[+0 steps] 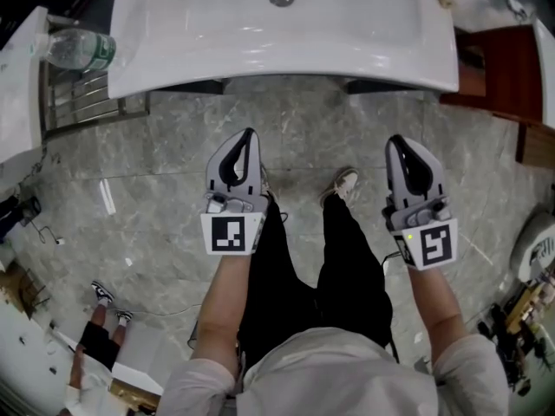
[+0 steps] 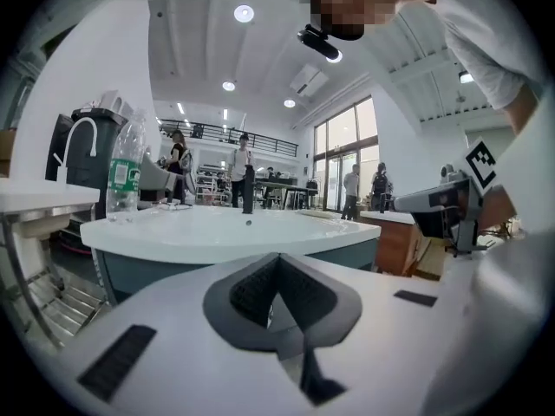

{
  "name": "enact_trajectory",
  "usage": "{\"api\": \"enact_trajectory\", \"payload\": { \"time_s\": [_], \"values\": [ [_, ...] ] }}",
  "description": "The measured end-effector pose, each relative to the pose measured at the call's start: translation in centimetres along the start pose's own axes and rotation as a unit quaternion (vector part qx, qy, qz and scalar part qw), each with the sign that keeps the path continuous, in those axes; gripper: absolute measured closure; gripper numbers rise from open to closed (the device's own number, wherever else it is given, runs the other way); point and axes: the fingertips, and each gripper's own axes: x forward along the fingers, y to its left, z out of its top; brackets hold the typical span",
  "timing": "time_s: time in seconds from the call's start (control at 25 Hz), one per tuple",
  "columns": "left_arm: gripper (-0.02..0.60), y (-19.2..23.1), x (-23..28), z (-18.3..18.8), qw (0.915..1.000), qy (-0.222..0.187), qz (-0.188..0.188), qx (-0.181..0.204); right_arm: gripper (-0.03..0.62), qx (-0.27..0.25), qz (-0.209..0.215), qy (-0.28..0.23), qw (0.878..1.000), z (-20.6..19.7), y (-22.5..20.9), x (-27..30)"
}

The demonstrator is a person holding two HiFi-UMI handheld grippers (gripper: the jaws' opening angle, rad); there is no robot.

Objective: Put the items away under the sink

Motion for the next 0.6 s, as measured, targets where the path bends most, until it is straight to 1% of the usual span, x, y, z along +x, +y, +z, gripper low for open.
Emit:
{"api": "enact_trajectory", "payload": {
  "time_s": [0.2,0.36,0.48,0.6],
  "values": [
    [0.580,-1.9,-3.0,4.0,0.9996,-0.009,-0.017,0.020,0.553,-0.025,-0.008,0.003,1.000,2.4,0.8,-2.9],
    [0.578,-3.2,-4.1,8.1,0.9985,-0.029,-0.027,0.038,0.553,-0.049,-0.009,-0.009,0.999,5.1,0.9,-3.7],
    [0.578,-4.2,-5.3,10.5,0.9977,-0.033,-0.034,0.049,0.553,-0.073,-0.010,-0.016,0.997,7.6,1.0,-4.1],
    [0.580,-5.2,-6.5,12.5,0.9975,-0.038,-0.036,0.048,0.553,-0.090,-0.003,-0.035,0.995,10.9,1.4,-4.4]
  ]
}}
